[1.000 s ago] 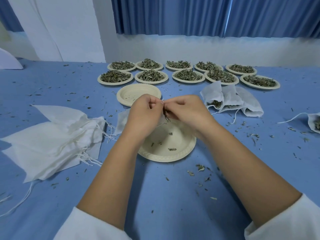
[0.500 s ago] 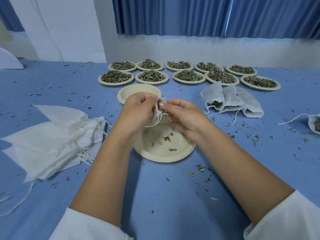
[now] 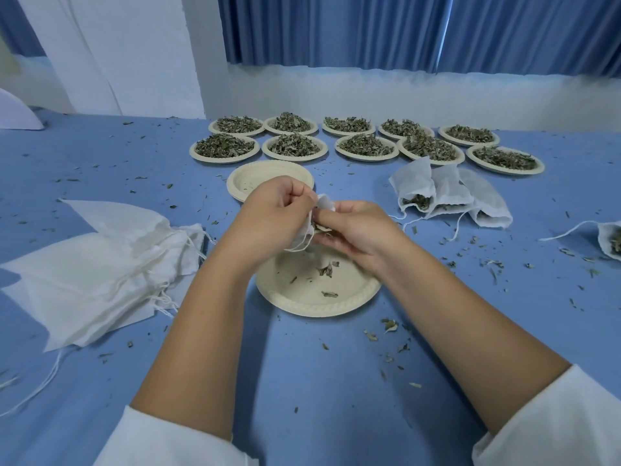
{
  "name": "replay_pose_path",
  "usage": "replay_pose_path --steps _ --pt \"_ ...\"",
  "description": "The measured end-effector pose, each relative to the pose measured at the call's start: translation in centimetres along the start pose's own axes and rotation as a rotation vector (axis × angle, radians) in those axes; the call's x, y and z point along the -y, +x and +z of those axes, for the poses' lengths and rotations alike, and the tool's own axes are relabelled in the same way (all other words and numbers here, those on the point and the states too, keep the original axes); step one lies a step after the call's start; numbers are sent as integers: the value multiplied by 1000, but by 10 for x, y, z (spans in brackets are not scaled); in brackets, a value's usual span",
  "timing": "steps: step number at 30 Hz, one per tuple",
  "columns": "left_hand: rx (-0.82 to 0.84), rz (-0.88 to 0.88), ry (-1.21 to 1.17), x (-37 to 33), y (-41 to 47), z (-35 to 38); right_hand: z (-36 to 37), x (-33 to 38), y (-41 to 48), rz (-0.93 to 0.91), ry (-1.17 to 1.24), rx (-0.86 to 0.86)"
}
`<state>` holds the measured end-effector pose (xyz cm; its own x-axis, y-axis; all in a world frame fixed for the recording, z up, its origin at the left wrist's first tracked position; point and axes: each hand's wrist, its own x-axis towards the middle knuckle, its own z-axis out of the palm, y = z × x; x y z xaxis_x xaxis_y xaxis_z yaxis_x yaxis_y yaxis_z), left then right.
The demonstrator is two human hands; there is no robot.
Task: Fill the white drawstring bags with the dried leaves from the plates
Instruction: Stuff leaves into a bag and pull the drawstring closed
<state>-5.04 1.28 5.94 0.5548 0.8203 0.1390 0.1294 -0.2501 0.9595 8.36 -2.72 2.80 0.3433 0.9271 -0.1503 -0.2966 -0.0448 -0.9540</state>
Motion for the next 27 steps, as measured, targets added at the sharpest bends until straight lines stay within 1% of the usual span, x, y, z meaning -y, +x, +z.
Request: replay_pose_path --steps 7,10,13,16,20,24,27 --pt "35 90 152 4 -1 7 9 -1 -1 -81 -354 -182" --pt "32 69 124 4 0 8 11 -2 0 -94 -420 -218" --pt "-57 52 63 4 2 7 9 -1 0 -89 -334 -151" --pt "-113 54 48 5 4 6 3 8 -3 5 -305 -41" --pt "-146 42 66 7 6 5 -6 25 -10 119 -282 7" --pt "-170 22 45 9 7 4 -10 33 -18 209 -338 87" --pt "-170 12 35 9 7 4 -6 33 -20 211 -286 121"
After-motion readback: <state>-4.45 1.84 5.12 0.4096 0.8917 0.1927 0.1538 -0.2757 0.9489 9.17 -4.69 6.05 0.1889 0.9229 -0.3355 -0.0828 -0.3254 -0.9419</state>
